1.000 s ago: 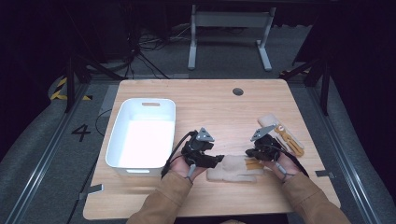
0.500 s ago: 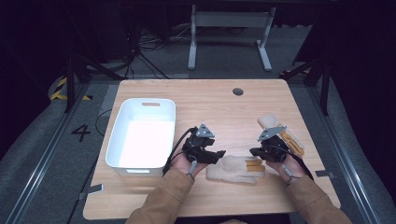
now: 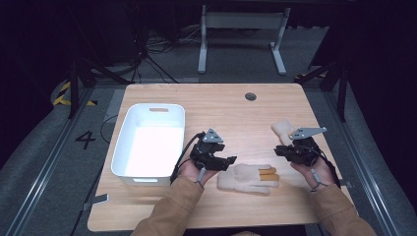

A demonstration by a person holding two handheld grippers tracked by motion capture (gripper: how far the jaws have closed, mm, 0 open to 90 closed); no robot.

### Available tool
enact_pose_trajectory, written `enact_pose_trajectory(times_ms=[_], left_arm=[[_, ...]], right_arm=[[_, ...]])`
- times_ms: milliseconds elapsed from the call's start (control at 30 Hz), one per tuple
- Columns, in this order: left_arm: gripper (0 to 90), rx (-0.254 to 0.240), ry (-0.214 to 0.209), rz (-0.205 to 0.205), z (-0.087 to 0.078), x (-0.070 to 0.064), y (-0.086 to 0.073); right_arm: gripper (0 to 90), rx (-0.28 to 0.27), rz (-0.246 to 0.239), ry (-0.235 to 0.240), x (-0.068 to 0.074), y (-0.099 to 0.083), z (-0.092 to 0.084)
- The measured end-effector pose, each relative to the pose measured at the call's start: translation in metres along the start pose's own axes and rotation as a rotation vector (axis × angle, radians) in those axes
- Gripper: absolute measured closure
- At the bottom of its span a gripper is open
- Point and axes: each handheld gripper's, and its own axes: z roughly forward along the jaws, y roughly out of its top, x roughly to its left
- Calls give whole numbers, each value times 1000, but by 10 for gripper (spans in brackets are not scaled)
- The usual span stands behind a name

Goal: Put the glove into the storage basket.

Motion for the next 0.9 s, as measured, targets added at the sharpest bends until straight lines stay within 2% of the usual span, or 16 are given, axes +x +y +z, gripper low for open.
enact_pose_trajectory(times_ms=[267,300,433,467,500,700,900], left_arm=[[384,-10,-3,-9,-3,0,-2],[385,-10,2,-7,-4,0,-3],[385,-2,12,-9,-6,1,-6],[385,-2,12,-9,-6,1,-6],[385,1,15,-13,-7,1,-7],[380,12,23,-13,-9,1,-10],[376,23,35,-8,-9,0,-13]], right_arm=[[718,-46,73,-46,-18,-2,-12],[694,-54,101,-66,-27,-4,-15],[668,-63,148,-106,-42,-9,-18],[668,-63,148,-106,-42,-9,-18],[649,-62,180,-126,-51,-12,-18],[596,-50,224,-167,-67,-18,-14],[562,-32,235,-224,-77,-23,-5]])
